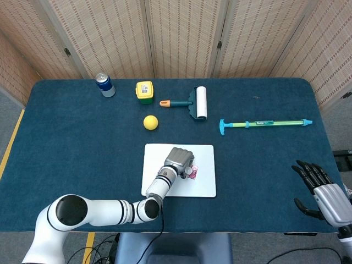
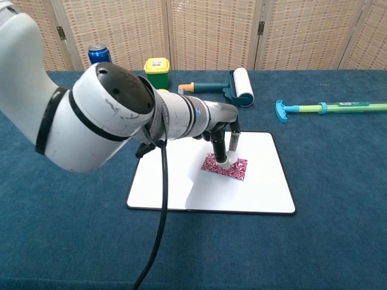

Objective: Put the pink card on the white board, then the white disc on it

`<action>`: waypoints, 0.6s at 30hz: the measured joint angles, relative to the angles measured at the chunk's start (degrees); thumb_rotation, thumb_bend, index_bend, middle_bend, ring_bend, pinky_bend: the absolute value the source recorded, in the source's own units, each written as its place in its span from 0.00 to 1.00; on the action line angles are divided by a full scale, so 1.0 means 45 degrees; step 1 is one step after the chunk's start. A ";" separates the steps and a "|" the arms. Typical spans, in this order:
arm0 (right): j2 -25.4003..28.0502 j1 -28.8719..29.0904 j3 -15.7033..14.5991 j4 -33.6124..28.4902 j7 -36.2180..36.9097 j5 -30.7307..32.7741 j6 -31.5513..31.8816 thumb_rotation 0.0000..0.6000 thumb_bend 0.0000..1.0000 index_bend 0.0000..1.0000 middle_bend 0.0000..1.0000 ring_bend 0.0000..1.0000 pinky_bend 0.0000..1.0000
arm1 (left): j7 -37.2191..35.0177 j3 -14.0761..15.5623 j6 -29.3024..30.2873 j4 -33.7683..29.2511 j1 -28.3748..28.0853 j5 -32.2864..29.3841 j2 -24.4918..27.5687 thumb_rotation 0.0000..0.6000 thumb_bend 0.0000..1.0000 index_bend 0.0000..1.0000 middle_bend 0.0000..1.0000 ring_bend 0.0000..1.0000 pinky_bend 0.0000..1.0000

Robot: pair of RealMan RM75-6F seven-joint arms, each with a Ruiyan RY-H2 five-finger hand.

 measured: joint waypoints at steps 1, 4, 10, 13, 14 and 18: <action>-0.0003 -0.0001 0.0007 0.0000 -0.0002 0.0017 -0.0004 1.00 0.29 0.00 0.00 0.00 0.00 | 0.0001 0.0006 -0.0147 0.0196 -0.0013 -0.0009 -0.0076 1.00 0.32 0.57 1.00 0.97 0.88; -0.0014 0.0032 0.0009 -0.0002 -0.0031 0.0045 -0.0096 1.00 0.29 0.00 0.00 0.00 0.00 | 0.0001 0.0077 -0.0478 0.0533 -0.0001 -0.0080 -0.0190 1.00 0.32 0.57 1.00 0.97 0.88; -0.0031 0.0090 0.0005 -0.0076 -0.0171 0.0102 -0.0240 1.00 0.29 0.00 0.00 0.00 0.00 | 0.0041 0.0185 -0.0777 0.0649 -0.0028 -0.0260 -0.0192 1.00 0.32 0.43 1.00 0.97 0.88; -0.0035 0.0079 0.0010 -0.0091 -0.0220 0.0123 -0.0229 1.00 0.29 0.00 0.00 0.00 0.00 | 0.0007 0.0126 -0.0718 0.0587 -0.0082 -0.0215 -0.0169 1.00 0.32 0.34 1.00 0.97 0.88; -0.0035 0.0081 0.0006 -0.0098 -0.0228 0.0121 -0.0236 1.00 0.29 0.00 0.00 0.00 0.00 | -0.0009 0.0107 -0.0681 0.0556 -0.0096 -0.0170 -0.0162 1.00 0.32 0.33 1.00 0.97 0.88; -0.0028 0.0084 -0.0010 -0.0102 -0.0250 0.0077 -0.0220 1.00 0.29 0.00 0.00 0.00 0.00 | -0.0095 0.0041 -0.0459 0.0296 -0.0103 0.0115 -0.0055 1.00 0.32 0.30 1.00 0.97 0.88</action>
